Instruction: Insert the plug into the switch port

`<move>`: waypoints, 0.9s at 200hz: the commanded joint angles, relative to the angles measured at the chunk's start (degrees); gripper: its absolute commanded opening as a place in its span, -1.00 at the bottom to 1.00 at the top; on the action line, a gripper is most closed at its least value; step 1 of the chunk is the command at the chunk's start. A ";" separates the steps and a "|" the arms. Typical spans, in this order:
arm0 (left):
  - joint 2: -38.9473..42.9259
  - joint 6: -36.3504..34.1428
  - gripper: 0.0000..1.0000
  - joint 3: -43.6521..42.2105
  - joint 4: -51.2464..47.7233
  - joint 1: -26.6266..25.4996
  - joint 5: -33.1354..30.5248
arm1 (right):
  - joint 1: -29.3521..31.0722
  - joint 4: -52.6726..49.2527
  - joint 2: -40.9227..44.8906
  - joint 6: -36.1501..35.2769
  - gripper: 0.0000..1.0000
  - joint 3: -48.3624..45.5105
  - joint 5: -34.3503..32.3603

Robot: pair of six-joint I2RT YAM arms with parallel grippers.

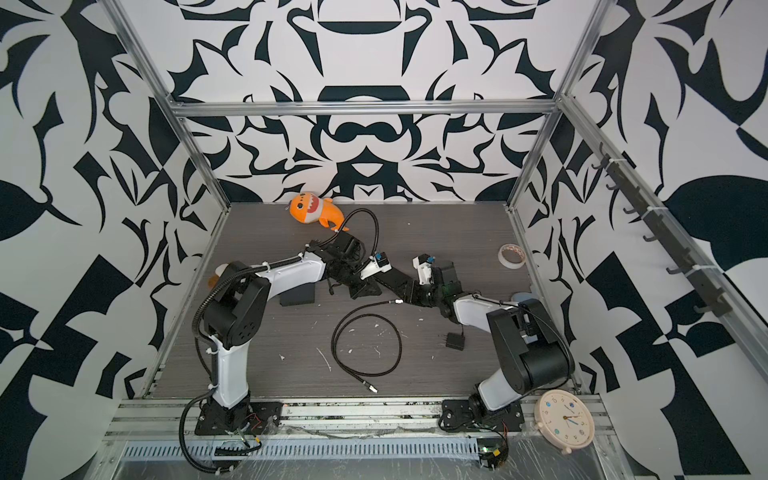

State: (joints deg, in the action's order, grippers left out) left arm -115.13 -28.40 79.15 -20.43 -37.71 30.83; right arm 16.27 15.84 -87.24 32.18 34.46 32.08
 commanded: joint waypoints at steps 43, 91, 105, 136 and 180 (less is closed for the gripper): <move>-5.07 -0.16 -0.46 2.82 0.10 -3.83 -5.05 | -7.46 -14.71 5.29 -0.57 -0.17 3.51 -6.11; -7.79 -0.17 -0.33 4.44 0.06 -5.51 -6.30 | -8.36 -16.73 6.47 -1.59 -0.17 3.63 -6.11; -8.77 0.02 -0.31 5.12 0.20 -5.96 -7.82 | -8.52 -16.91 6.71 -1.68 -0.17 3.62 -5.54; -10.37 0.64 -0.31 7.68 -1.22 -6.42 -9.78 | -8.63 -17.11 6.86 -1.77 -0.18 3.77 -4.49; -10.51 -1.04 -0.67 7.39 -3.05 -7.15 -11.13 | -8.60 -18.79 7.87 -2.80 -0.20 3.97 -4.49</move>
State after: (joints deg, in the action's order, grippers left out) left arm -124.09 -28.10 86.35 -19.73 -44.31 21.37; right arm 7.94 -1.56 -81.65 31.07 36.38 27.14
